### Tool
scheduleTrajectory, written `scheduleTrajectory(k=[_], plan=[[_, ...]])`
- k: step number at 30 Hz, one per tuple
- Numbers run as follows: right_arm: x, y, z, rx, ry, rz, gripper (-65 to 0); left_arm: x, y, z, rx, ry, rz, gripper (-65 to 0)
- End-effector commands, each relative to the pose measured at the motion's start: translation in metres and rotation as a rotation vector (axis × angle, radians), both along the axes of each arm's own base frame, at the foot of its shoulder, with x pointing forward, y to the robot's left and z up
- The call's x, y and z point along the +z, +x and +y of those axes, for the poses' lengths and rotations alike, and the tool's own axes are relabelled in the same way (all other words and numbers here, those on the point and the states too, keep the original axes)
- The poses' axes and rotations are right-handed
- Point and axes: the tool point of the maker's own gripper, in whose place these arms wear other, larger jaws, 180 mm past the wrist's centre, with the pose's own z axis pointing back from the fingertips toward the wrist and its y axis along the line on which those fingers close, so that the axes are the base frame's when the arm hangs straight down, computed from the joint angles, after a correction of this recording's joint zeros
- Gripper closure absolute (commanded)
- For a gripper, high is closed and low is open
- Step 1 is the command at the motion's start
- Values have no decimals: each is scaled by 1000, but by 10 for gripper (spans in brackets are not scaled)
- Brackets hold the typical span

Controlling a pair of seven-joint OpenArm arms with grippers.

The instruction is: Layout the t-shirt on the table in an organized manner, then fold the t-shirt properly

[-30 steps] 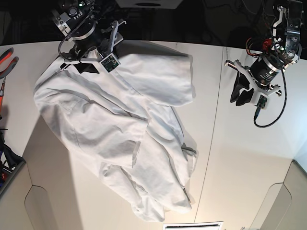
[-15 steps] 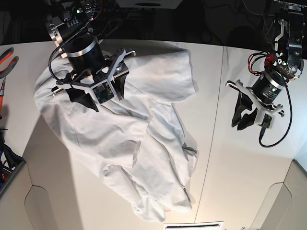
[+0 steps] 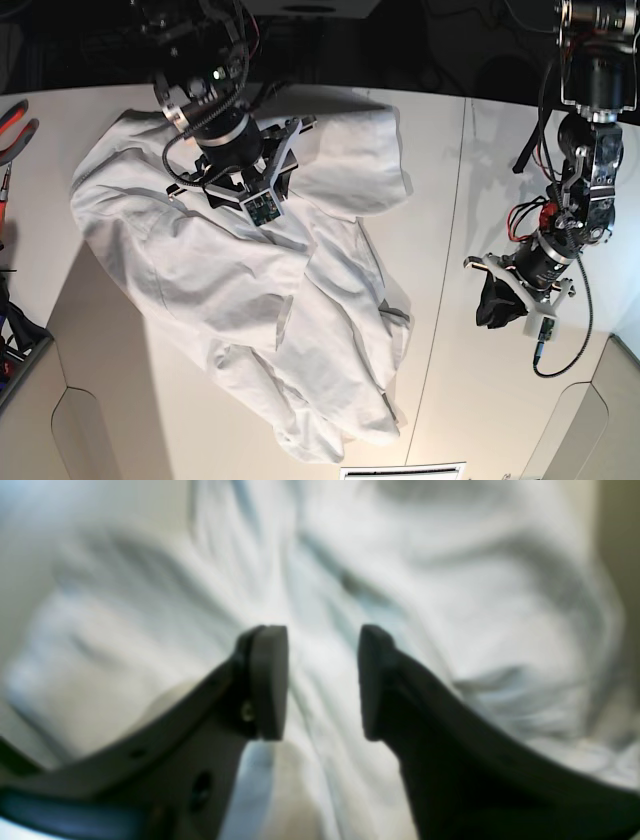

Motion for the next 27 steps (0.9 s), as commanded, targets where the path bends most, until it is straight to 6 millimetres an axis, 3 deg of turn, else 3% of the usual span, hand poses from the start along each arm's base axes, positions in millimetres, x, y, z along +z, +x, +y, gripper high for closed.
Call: scheduleTrajectory(k=[1,4,8,10,13,18,23,27], plan=[[11,20,-4,-1,-33,-79,-210,12,14,1,4,-12,-36,-168],[18,42,-16,8,-141,-152,-243,-6,20,-7,-1,-28,19,-168],[46,74,-7,25,-94,-268,-362,-23,16,-20,-1,-60,58,-168],[45,83,2,48,-73,-257,-362,-24,15,-25,-4,-71,61,-168],[26,93,11,88,-89,-203,-362,-24,16,-25,-4,-72,60,-168],[1,99,17,166,-171,-148,-362,-24,15,-25,-4,-70,60,-168],[-1,90,46,290,-236,-176,-362,-24,15,-25,-3,-70,61,-168],[-2,85,52,320,-260,-178,-362,-25,15,-25,-4,-68,64,-168]])
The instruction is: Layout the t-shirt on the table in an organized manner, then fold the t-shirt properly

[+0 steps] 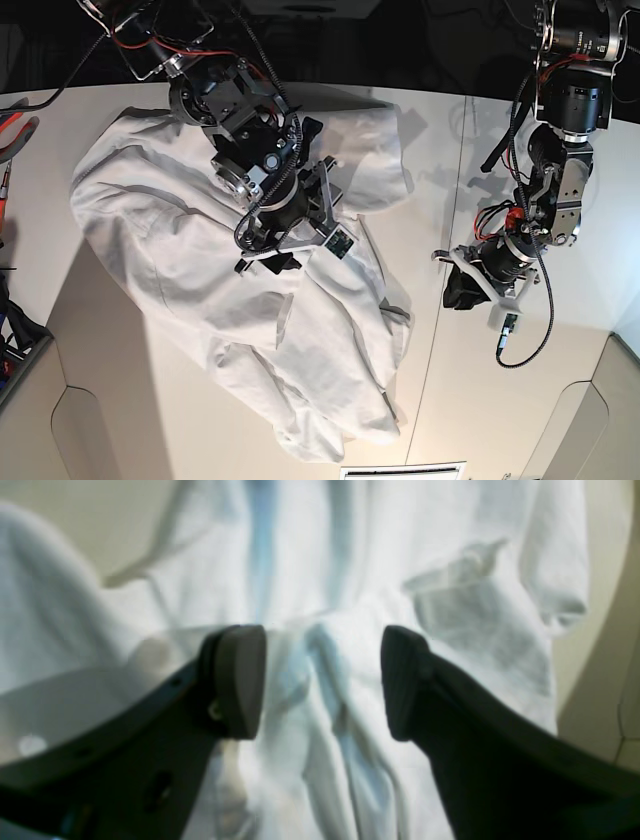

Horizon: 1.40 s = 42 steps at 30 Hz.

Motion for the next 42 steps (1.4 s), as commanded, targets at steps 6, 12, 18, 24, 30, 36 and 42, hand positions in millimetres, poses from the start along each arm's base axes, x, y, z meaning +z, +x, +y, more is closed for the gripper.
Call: scheduleTrajectory(k=[6,12,18,24,30,36,42], plan=[[25,26,-22,-119,-47,-139,-362,21,14,4,6,-8,-63,-168],[21,27,-27,-128,-27,-106,-362,21,14,4,6,-8,-63,-168],[13,18,-15,-69,2,-42,-362,21,14,4,6,-8,-63,-168],[10,18,-18,-78,-3,-36,-360,21,14,4,6,-9,-63,-168],[0,22,-31,-116,-27,-18,-360,21,14,4,6,-9,-63,-168],[0,26,-31,-107,-30,-30,-205,21,14,4,6,-9,-63,-168],[3,29,-33,-117,-35,-54,0,21,14,4,6,-9,-64,-168]])
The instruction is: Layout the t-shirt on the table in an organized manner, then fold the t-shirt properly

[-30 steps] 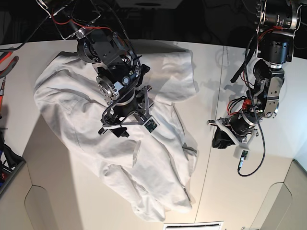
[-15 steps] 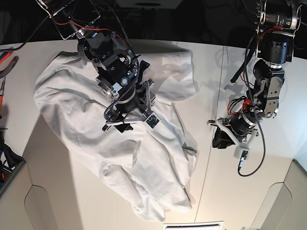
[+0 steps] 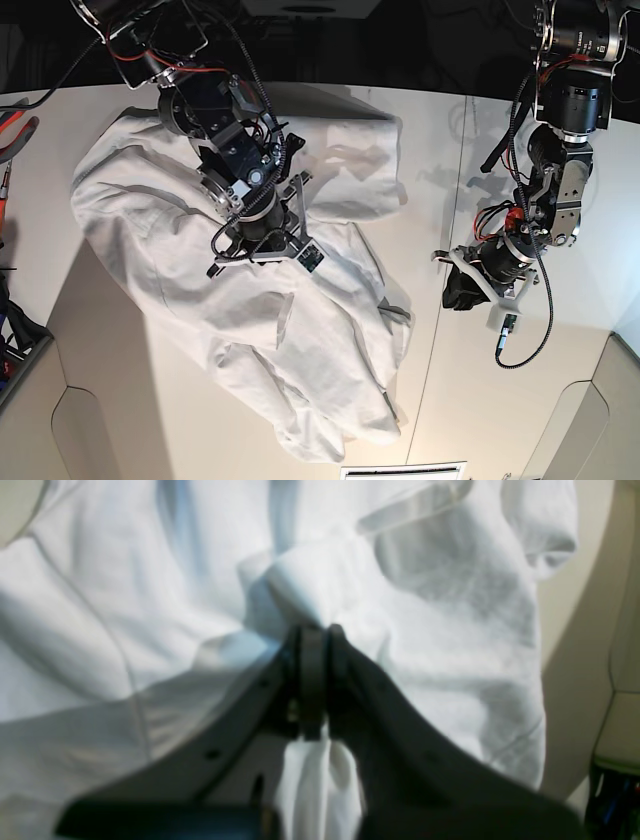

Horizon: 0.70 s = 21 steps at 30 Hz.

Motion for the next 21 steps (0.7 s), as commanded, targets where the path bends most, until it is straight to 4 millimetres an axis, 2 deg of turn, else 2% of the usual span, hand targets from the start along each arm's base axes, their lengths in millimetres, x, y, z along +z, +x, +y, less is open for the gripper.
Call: scheduleTrajectory(k=[1,6,7,10,12,21], plan=[[17,14,3,-10,19,-64,0,21,14,4,6,-9,-63,-168],[24,21,-4,-63,21,-115,0,20,14,4,6,-9,-62,-168],[25,21,-5,-61,14,-119,-31,21,14,4,6,-9,-63,-168],[25,21,-5,-59,9,-121,-177,21,14,4,6,-9,-63,-168],[25,21,-5,-60,9,-121,-226,21,14,4,6,-9,-63,-168],[30,25,-9,-96,16,-151,-227,21,14,4,6,-9,-63,-168]])
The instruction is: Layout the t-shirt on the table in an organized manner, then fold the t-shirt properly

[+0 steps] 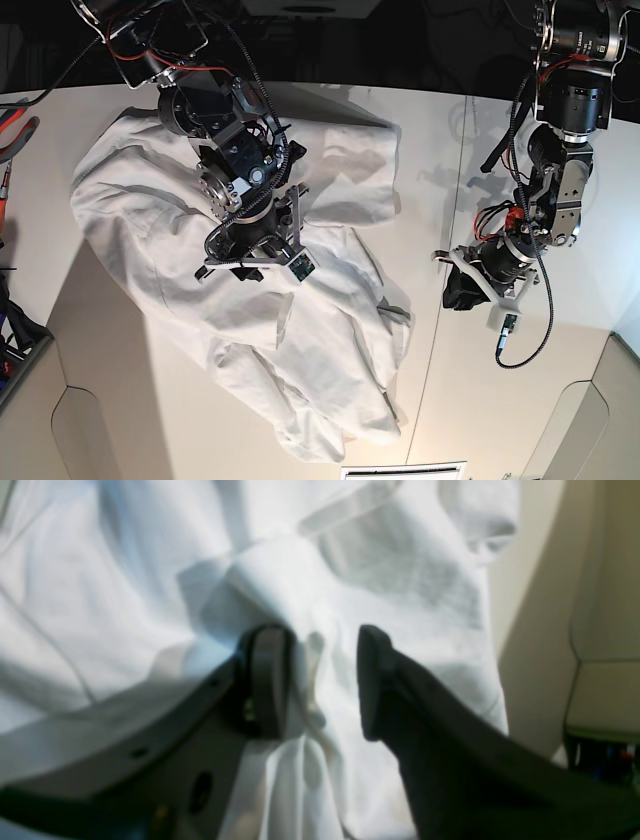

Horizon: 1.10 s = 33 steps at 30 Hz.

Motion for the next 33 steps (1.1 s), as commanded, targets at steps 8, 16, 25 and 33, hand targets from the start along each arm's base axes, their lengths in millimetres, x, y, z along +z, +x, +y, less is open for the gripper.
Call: scheduleTrajectory(k=[8,16,25,33], plan=[[28,25,5,-19,48,-91,-227,21,14,4,6,-9,-63,-168],[34,31,7,-22,66,-100,-163,20,14,4,6,-9,-62,-168],[60,49,-15,-62,-60,-235,0,21,14,4,7,-9,-66,-168],[128,102,-99,-278,-137,-417,0,21,14,4,6,-8,-63,-168]])
